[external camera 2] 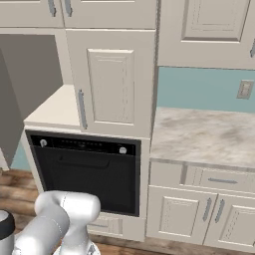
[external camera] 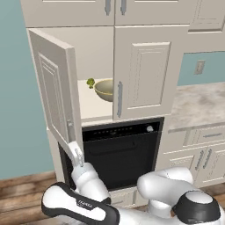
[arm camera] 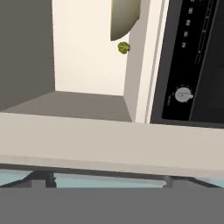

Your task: Pick the mug and place it in the sink. Pick the bowl and place it in the open cabinet and then close the cabinet.

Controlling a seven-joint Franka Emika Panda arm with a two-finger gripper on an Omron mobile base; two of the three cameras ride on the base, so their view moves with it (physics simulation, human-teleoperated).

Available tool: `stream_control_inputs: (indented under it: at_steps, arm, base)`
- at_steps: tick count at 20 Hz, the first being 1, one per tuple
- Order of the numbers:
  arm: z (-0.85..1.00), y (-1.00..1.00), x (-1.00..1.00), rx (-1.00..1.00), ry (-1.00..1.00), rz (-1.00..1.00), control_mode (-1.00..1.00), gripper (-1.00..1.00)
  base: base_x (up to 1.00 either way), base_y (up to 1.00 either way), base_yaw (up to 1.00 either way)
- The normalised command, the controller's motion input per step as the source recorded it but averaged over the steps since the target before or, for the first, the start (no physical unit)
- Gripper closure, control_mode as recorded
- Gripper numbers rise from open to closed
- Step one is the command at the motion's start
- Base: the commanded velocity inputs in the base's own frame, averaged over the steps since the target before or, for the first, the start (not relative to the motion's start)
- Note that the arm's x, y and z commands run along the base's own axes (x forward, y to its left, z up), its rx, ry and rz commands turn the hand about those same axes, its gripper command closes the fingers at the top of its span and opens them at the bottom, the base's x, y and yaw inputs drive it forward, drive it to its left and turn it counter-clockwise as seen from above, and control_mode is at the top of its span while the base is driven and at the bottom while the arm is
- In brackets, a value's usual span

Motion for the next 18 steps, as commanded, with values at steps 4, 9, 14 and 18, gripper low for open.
stream_control_inputs:
  at_steps: [4, 9, 14, 18]
  arm:
    - [0.0, 0.0, 0.16, -0.01, 0.02, -0.28, -1.0, -1.0]
    - [0.0, -0.08, 0.01, 0.0, 0.03, -0.28, -1.0, -1.0]
    - [0.0, -0.15, 0.13, 0.0, 0.06, -0.27, -1.0, -1.0]
    - [0.0, -0.18, 0.06, 0.0, 0.04, -0.27, -1.0, -1.0]
  base:
    - [0.0, 0.0, 0.0]
    - [0.0, 0.0, 0.0]
    - [0.0, 0.0, 0.0]
    - [0.0, 0.0, 0.0]
